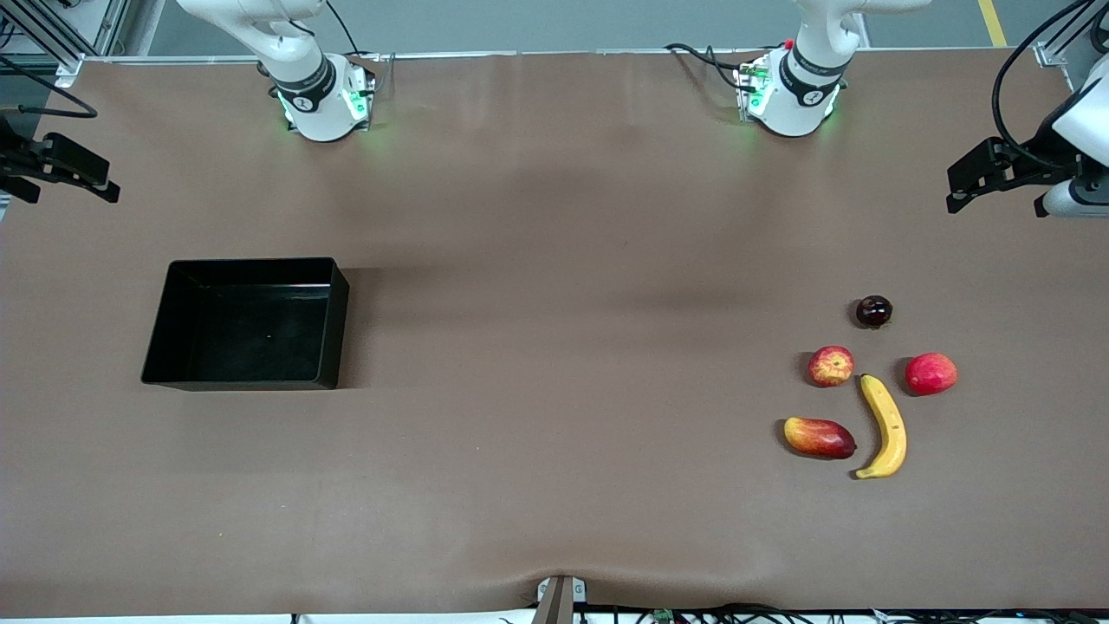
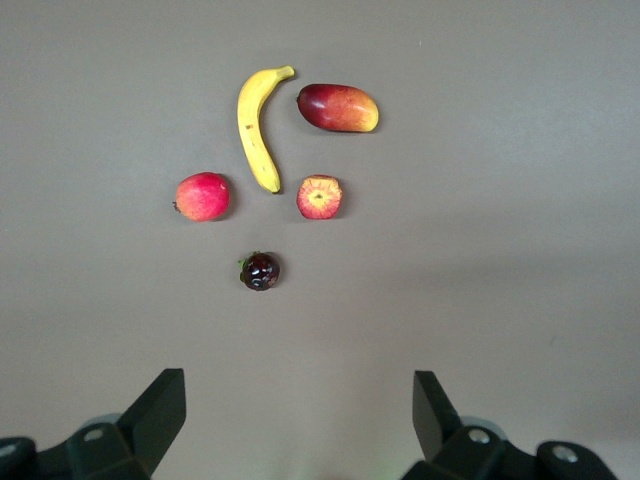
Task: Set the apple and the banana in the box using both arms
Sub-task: 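Reach the left gripper down to the red-yellow apple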
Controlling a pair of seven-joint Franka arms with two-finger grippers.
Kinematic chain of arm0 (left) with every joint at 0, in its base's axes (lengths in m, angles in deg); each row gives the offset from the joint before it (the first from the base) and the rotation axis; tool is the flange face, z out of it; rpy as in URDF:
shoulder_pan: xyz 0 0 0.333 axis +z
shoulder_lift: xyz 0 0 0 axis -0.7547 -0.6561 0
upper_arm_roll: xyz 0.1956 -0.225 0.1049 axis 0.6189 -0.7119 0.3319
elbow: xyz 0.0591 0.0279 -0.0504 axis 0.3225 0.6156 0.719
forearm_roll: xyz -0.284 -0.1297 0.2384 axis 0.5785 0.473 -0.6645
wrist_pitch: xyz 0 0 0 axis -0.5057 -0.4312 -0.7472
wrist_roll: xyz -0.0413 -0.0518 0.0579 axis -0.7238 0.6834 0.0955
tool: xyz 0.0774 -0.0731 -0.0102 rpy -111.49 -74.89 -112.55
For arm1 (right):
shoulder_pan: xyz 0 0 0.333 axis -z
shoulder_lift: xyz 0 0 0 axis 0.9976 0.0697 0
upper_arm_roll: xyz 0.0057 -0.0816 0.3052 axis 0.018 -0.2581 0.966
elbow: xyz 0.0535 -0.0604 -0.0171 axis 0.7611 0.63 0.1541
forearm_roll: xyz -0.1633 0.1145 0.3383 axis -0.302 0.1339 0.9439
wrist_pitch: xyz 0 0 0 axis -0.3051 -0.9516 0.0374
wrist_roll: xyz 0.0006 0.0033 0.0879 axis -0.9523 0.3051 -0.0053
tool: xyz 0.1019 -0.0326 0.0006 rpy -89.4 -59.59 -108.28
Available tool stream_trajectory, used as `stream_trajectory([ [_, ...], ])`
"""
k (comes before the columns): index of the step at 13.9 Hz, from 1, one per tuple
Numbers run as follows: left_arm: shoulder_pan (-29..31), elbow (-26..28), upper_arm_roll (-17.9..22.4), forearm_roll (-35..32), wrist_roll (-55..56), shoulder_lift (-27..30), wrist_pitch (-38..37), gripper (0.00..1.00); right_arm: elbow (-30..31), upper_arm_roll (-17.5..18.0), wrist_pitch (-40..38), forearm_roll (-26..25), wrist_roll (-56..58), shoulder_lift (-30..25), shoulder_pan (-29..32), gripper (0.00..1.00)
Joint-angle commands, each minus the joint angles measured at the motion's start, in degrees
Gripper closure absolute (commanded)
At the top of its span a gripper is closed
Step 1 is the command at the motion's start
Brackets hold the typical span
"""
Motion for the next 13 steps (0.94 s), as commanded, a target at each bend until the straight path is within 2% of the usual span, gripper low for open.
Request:
stream_trajectory([
  [1, 0.2, -1.1, -0.1, -0.1, -0.8, -0.2, -0.5, 0.00, 1.7, 0.4, 0.4, 1.0, 0.8, -1.7, 0.8, 0.00],
  [5, 0.5, -1.1, 0.0, 0.0, -0.1, -0.9, -0.5, 0.00, 1.7, 0.4, 0.3, 1.0, 0.8, -1.8, 0.8, 0.00],
  [7, 2.0, -1.1, 0.1, 0.2, -1.6, -3.7, 0.2, 0.00, 1.7, 0.4, 0.3, 1.0, 0.7, -1.8, 0.8, 0.00],
  [10, 2.1, 0.8, 0.0, 0.0, -2.3, -8.8, 5.3, 0.00, 1.7, 0.4, 0.3, 1.0, 0.7, -1.7, 0.8, 0.00],
  [13, 2.1, 6.8, -0.1, -0.1, -2.3, -12.4, 13.9, 0.00, 1.6, 0.4, 0.3, 1.0, 0.7, -1.7, 0.9, 0.00],
])
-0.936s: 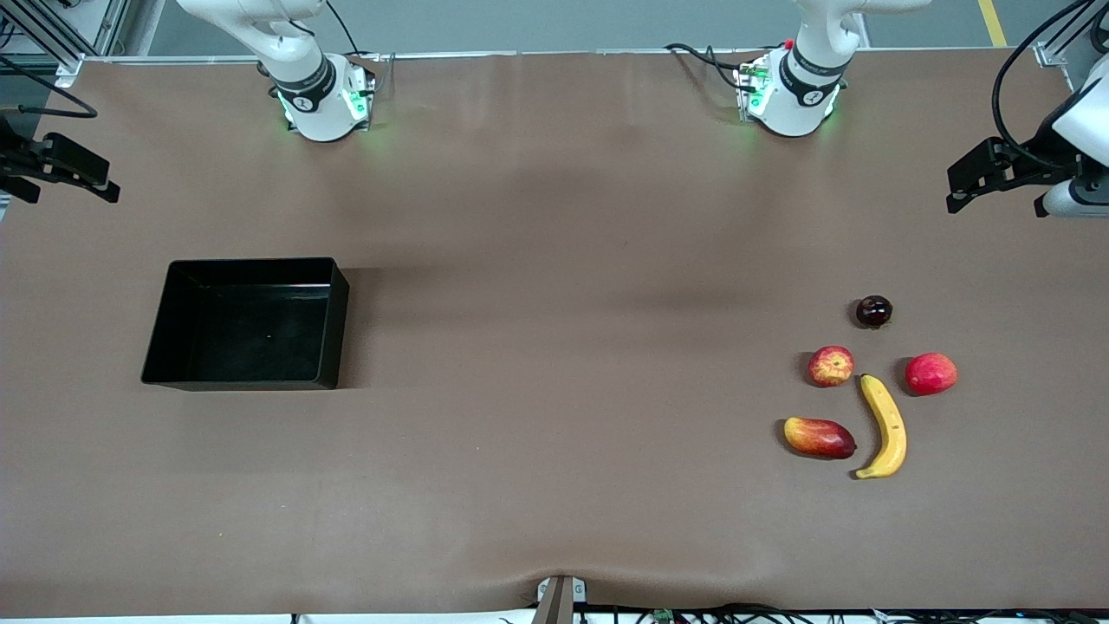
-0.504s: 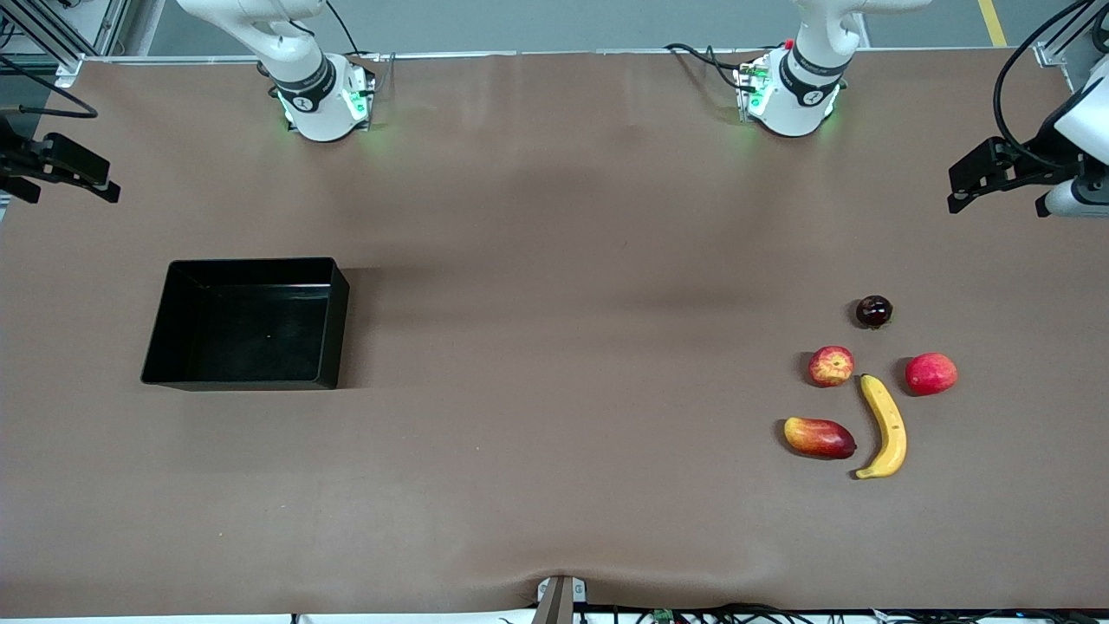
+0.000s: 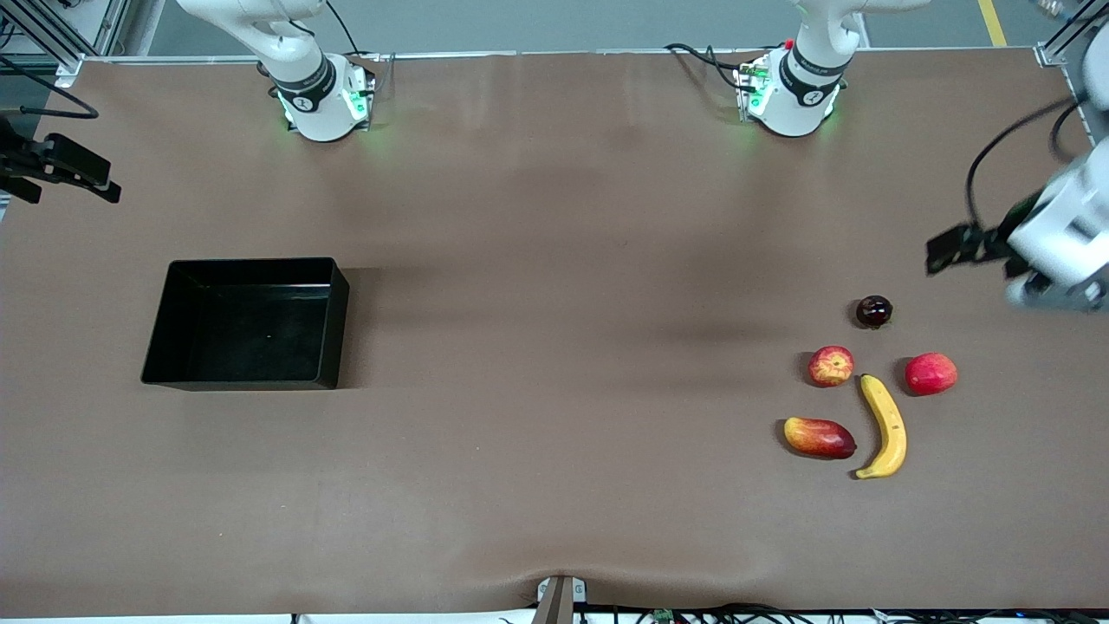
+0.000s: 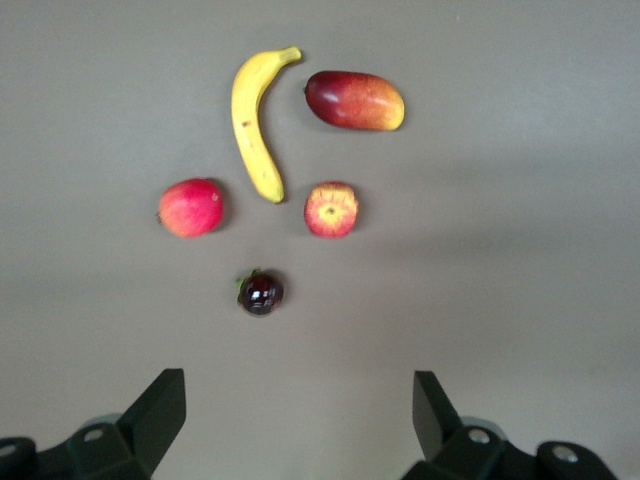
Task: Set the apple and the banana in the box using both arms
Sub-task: 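Reach the left gripper down to the red-yellow apple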
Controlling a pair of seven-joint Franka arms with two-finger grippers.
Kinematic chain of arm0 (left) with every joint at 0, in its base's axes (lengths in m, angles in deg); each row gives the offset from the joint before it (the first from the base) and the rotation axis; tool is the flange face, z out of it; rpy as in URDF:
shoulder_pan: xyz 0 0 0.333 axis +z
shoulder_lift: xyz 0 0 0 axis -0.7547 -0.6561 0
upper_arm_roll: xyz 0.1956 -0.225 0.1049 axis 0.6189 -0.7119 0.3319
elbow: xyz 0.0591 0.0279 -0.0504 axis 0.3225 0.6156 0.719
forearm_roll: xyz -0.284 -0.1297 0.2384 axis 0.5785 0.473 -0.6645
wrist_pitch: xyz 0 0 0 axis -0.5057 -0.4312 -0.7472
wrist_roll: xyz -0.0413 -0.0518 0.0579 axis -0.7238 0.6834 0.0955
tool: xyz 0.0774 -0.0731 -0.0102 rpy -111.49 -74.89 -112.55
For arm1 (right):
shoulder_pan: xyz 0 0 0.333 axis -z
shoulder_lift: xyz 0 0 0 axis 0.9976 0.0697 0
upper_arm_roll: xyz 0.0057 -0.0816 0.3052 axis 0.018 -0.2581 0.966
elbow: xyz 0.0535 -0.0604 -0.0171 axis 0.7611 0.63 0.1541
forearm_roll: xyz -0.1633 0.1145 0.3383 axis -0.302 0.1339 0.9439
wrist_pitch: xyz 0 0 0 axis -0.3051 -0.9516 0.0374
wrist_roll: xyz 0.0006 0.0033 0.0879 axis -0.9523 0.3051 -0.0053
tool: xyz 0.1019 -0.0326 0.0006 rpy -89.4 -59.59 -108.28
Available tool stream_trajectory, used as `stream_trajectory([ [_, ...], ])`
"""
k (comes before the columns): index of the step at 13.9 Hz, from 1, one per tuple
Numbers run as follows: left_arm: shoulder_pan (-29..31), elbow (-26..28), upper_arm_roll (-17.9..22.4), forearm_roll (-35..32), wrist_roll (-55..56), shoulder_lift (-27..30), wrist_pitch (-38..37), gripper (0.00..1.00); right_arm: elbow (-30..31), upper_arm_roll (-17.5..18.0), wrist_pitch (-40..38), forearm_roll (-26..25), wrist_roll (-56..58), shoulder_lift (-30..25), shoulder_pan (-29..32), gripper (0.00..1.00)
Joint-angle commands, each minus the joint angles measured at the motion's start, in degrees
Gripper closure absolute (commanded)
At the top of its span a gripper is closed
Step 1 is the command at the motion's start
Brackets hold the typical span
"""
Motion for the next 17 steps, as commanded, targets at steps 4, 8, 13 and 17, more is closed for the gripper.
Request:
stream_trajectory([
  [4, 0.0, 10.8, -0.3, -0.1, -1.0, -6.6, 17.4, 0.00, 1.4, 0.4, 0.4, 1.0, 0.7, -1.5, 0.9, 0.00],
  [8, 0.3, 13.6, -0.1, -0.1, -1.0, -13.3, 27.9, 0.00, -1.8, 0.2, 0.7, 2.4, 0.8, 4.6, 3.8, 0.00],
  [13, 1.8, 16.2, -0.3, 0.8, 0.0, -18.4, 37.5, 0.00, -1.7, 0.2, 0.6, 4.9, 3.5, 6.4, 8.5, 0.00],
  [17, 1.7, 16.2, -0.5, 1.0, 0.2, -20.7, 37.8, 0.00, -1.2, 0.3, 1.2, 2.6, 3.7, 8.9, 8.2, 0.00],
])
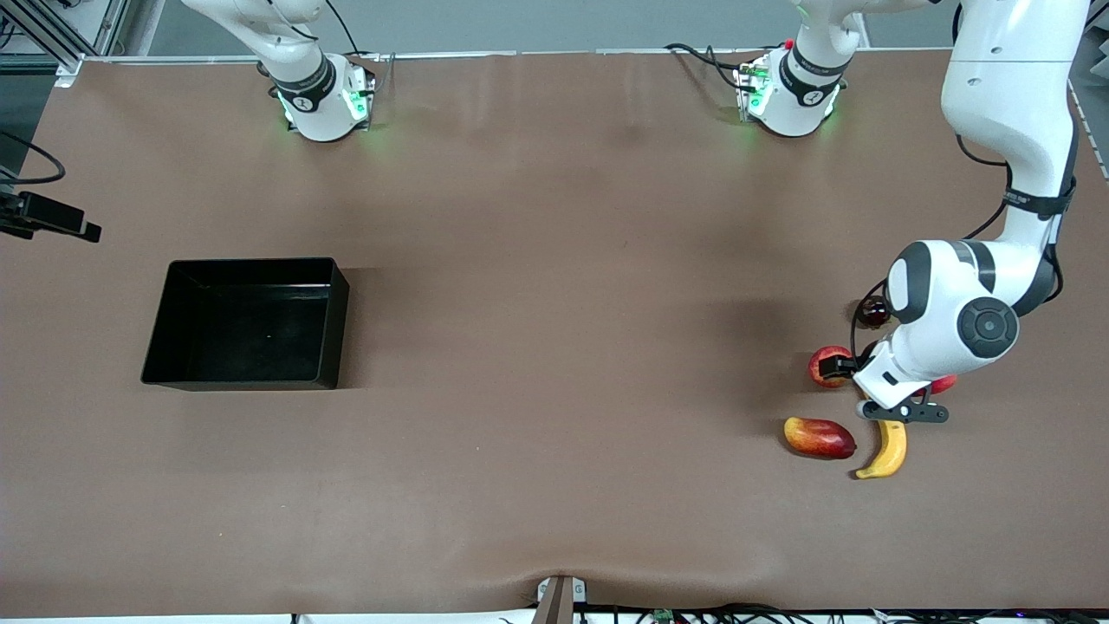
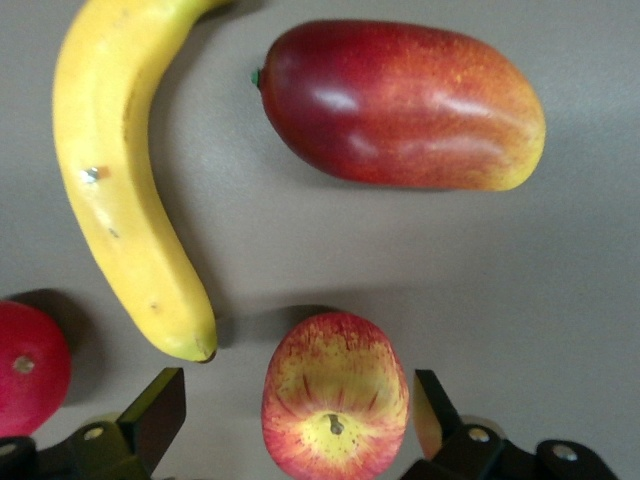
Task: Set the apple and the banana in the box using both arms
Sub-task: 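Reach the left gripper down to the red-yellow apple, then grasp the apple with the left gripper while the right gripper reaches the box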
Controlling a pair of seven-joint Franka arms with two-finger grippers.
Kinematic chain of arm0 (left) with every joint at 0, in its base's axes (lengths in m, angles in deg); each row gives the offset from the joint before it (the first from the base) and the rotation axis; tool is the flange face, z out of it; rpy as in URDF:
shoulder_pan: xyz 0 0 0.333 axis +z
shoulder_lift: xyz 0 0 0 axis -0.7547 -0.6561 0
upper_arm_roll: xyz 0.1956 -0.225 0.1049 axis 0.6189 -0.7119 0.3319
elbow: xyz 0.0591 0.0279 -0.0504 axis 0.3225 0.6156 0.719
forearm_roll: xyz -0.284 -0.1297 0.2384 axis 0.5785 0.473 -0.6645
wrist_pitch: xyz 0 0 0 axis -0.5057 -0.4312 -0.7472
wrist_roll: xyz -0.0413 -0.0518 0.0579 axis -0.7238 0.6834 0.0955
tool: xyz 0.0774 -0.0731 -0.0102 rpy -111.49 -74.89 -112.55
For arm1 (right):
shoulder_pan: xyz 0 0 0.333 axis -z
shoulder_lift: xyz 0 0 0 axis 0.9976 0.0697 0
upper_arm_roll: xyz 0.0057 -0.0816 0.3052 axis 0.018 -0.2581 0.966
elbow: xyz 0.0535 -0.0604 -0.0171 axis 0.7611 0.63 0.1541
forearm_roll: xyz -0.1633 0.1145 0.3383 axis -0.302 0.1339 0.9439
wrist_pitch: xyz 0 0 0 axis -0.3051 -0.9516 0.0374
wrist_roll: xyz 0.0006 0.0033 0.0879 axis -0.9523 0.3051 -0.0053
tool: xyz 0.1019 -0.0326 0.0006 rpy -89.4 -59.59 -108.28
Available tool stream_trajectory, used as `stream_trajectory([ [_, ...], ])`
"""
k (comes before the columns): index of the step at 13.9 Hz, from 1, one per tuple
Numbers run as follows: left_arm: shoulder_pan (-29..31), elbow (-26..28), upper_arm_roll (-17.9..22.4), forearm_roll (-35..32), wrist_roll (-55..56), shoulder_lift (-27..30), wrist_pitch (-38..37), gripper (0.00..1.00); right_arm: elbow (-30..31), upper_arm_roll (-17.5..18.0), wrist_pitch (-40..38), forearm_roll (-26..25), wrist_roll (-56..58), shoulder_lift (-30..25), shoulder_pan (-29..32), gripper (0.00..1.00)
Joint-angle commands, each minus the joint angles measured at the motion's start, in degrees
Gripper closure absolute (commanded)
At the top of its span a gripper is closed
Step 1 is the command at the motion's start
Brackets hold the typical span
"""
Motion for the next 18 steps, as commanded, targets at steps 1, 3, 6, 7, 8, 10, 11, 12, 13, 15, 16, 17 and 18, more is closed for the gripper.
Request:
stream_trajectory([
  [1, 0.0, 0.5, -0.3, 1.0, 0.0, -0.9, 0.9, 0.00, -0.5, 0.4, 0.1, -1.0, 0.9, 3.3, 0.3, 0.00],
  [3, 0.0, 0.5, -0.3, 1.0, -0.2, -1.9, 0.8, 0.00, 0.8, 0.4, 3.5, -1.0, 4.6, 6.8, 1.1, 0.00],
  [6, 0.0, 1.4, -0.4, 1.0, -0.2, -2.1, 0.8, 0.00, 6.6, 0.4, 11.6, -1.0, 6.3, 8.1, 2.7, 0.00],
  [7, 0.0, 1.4, -0.5, 1.0, -0.2, -2.0, 0.8, 0.00, 7.9, 0.3, 12.9, -1.1, 6.4, 8.2, 3.0, 0.00],
  [8, -0.2, 1.6, -0.5, 1.0, -1.0, -1.9, 0.8, 0.00, 9.1, 0.3, 14.9, -1.1, 6.5, 8.6, 4.0, 0.00],
  [10, -0.2, 2.0, -0.6, 0.9, -2.8, -1.7, 0.8, 0.00, 10.3, 0.3, 18.8, -1.7, 11.4, 11.5, 6.0, 0.00],
  [11, 0.1, 2.5, -1.3, 0.9, -2.9, -1.5, 0.8, 0.00, 10.3, 0.4, 21.1, -1.7, 15.5, 13.4, 7.1, 0.00],
  [12, 0.3, 2.8, -1.6, 0.9, -2.9, -1.4, 0.8, 0.19, 10.4, 0.4, 23.1, -1.7, 17.0, 14.6, 7.5, 0.00],
  [13, 0.4, 2.9, -1.7, 0.9, -2.9, -1.3, 0.8, 0.41, 10.6, 0.4, 24.2, -1.7, 17.6, 15.7, 8.4, 0.00],
  [15, 0.4, 2.9, -1.8, 0.9, -3.0, -1.2, 0.8, 0.77, 13.2, 0.4, 27.5, -1.7, 19.8, 16.4, 10.4, 0.00],
  [16, 0.3, 2.9, -2.2, 0.9, -3.4, -0.7, 0.8, 0.91, 15.7, 0.4, 30.9, -1.7, 21.1, 16.3, 11.2, 0.00],
  [17, 0.3, 2.8, -2.9, 0.9, -5.6, -0.4, 0.7, 0.98, 18.0, 0.5, 33.0, -1.7, 21.3, 16.2, 11.7, 0.00],
  [18, 0.5, 2.6, -3.0, 0.9, -7.4, 0.5, 0.5, 1.00, 19.6, 0.5, 34.4, -1.6, 21.4, 16.2, 11.8, 0.00],
])
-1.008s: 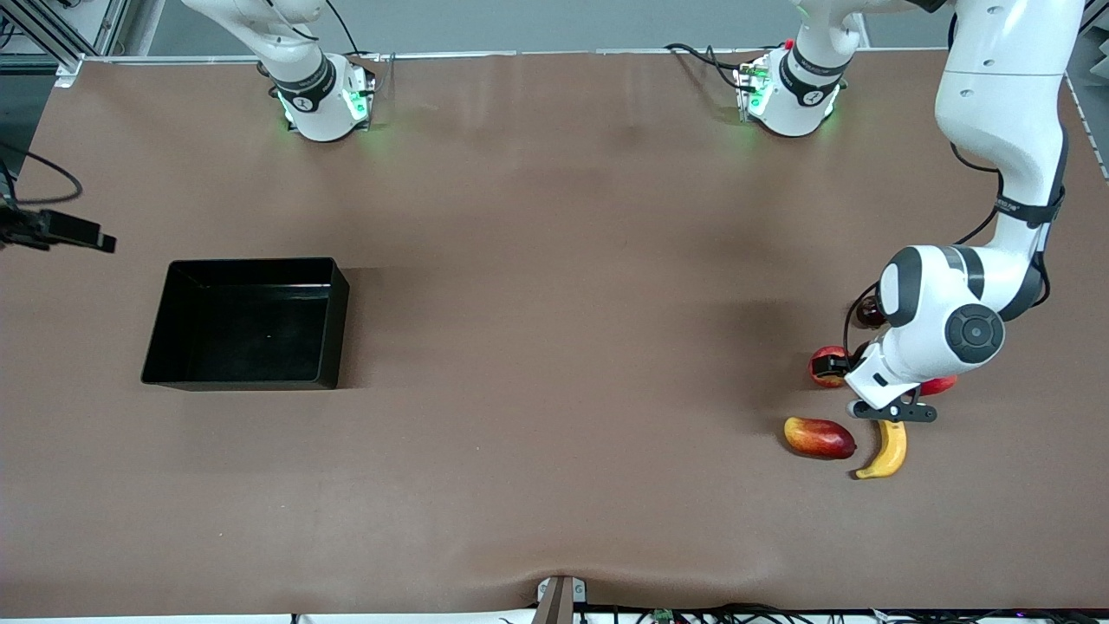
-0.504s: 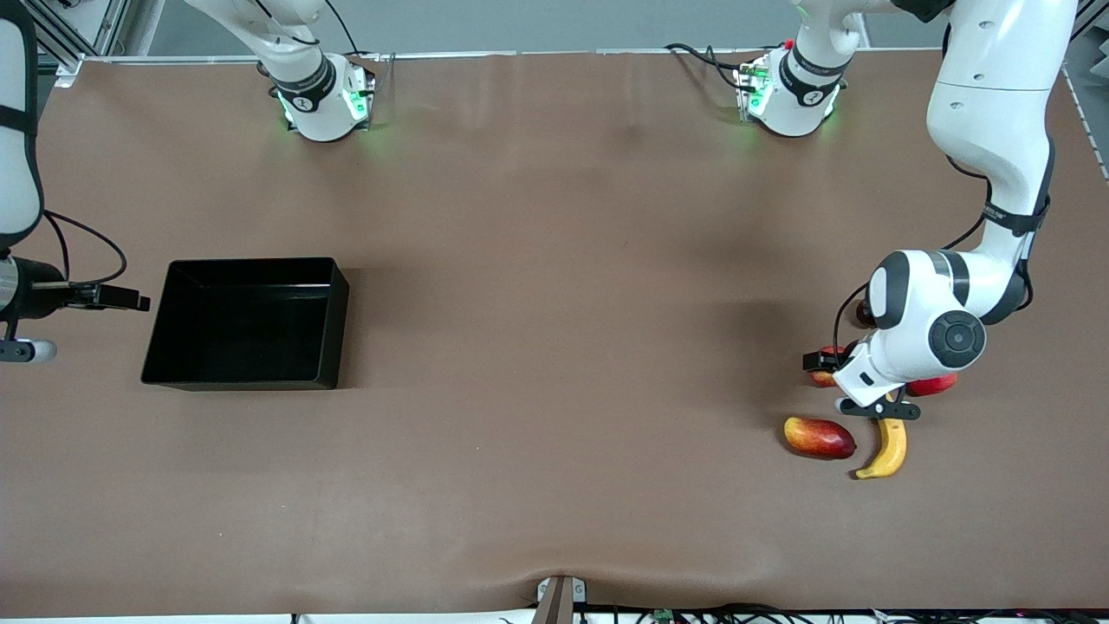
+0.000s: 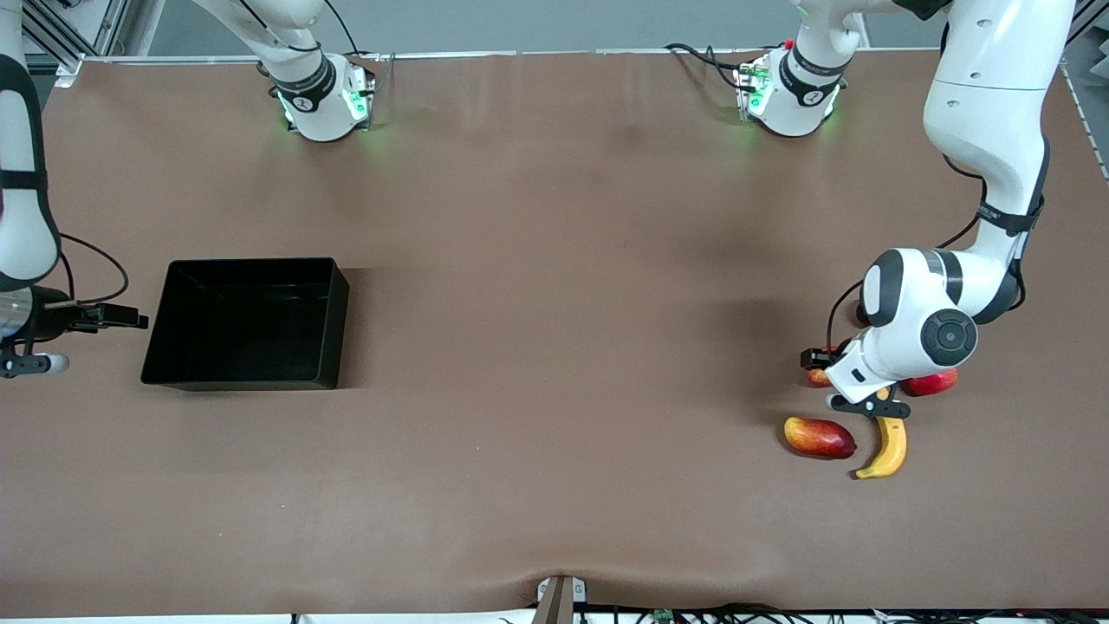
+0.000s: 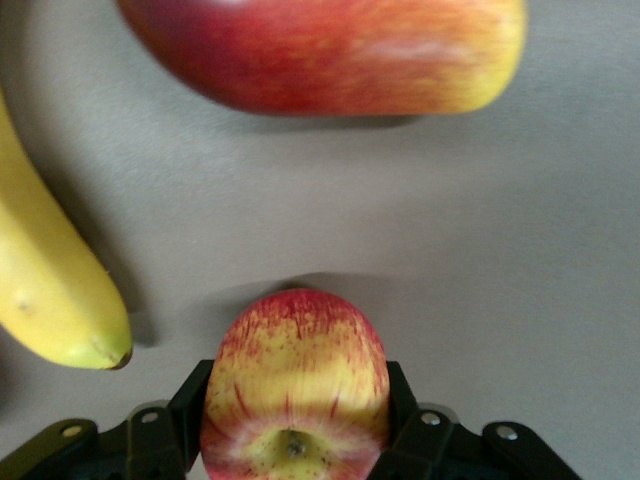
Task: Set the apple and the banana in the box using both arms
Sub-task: 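Grasp the apple with the left gripper while the right gripper reaches the box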
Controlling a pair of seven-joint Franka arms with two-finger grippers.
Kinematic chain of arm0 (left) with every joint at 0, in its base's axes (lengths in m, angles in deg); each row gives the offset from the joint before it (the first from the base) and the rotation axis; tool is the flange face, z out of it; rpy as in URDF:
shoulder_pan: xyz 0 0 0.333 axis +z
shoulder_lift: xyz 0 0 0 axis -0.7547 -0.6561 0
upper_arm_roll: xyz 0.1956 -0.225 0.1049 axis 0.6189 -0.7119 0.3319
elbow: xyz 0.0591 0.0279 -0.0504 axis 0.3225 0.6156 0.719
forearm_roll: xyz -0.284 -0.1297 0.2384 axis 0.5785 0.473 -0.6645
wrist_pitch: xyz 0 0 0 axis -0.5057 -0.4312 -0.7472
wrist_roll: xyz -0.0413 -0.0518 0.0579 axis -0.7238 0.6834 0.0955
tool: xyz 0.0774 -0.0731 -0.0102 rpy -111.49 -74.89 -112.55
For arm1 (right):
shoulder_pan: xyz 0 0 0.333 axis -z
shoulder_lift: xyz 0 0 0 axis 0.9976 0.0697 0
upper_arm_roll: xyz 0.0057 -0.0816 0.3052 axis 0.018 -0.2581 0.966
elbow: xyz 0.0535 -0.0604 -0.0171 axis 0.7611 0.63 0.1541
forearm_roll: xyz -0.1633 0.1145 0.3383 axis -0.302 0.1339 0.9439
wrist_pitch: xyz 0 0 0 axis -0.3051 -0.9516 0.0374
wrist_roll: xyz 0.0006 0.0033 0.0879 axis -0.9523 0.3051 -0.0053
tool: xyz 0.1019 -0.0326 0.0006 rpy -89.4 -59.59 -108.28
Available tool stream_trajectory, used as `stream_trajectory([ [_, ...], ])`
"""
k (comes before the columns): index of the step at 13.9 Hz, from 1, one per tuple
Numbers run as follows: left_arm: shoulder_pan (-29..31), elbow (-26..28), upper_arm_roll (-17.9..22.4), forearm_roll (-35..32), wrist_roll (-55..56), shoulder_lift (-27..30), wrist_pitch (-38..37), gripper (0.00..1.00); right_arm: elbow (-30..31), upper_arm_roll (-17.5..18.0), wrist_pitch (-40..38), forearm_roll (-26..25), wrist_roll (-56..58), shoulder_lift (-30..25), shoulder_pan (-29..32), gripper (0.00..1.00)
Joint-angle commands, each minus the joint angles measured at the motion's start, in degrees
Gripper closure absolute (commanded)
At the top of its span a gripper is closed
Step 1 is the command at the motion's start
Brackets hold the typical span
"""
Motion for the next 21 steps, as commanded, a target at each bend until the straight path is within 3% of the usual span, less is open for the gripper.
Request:
stream_trajectory([
  [1, 0.5, 1.2, -0.9, 0.9, -3.8, 3.8, -0.1, 1.00, 5.6, 1.1, 4.8, -0.5, 1.1, -1.3, 1.3, 0.00],
  [2, 0.5, 0.9, -0.9, 0.9, -3.9, 4.7, -0.7, 1.00, 6.9, 1.1, 6.6, -0.5, 1.4, -1.3, 1.4, 0.03],
  [6, 0.5, -0.4, -1.0, 1.0, -1.5, 8.4, -3.8, 1.00, 13.4, 1.3, 13.2, 0.3, 3.5, -1.6, 3.3, 0.58],
  [9, 0.4, -0.5, -1.0, 1.0, -0.8, 10.9, -4.3, 1.00, 14.9, 1.3, 13.6, 2.6, 3.6, -1.8, 3.3, 0.82],
  [10, 0.4, -0.6, -1.0, 1.0, -0.8, 11.5, -5.2, 1.00, 14.9, 1.3, 13.3, 2.7, 3.7, -1.9, 3.3, 0.97],
  [14, 0.6, -2.2, -0.8, 1.0, 0.0, 12.6, -8.3, 1.00, 14.5, 1.4, 12.9, 3.2, 7.0, -2.3, 3.4, 1.00],
  [16, 0.6, -3.0, -0.8, 1.0, 0.1, 12.8, -9.6, 1.00, 10.2, 1.5, 7.0, 3.6, 8.6, -2.5, 2.8, 1.00],
  [18, 0.6, -3.4, -0.8, 1.0, 0.0, 13.2, -10.5, 1.00, 9.5, 1.4, 2.8, 8.3, 8.4, -2.4, 2.8, 1.00],
  [21, 1.6, -5.3, -0.7, 1.1, -0.1, 13.2, -13.4, 1.00, 5.5, 1.8, -4.3, 10.1, 8.0, -2.7, 1.3, 1.00],
])
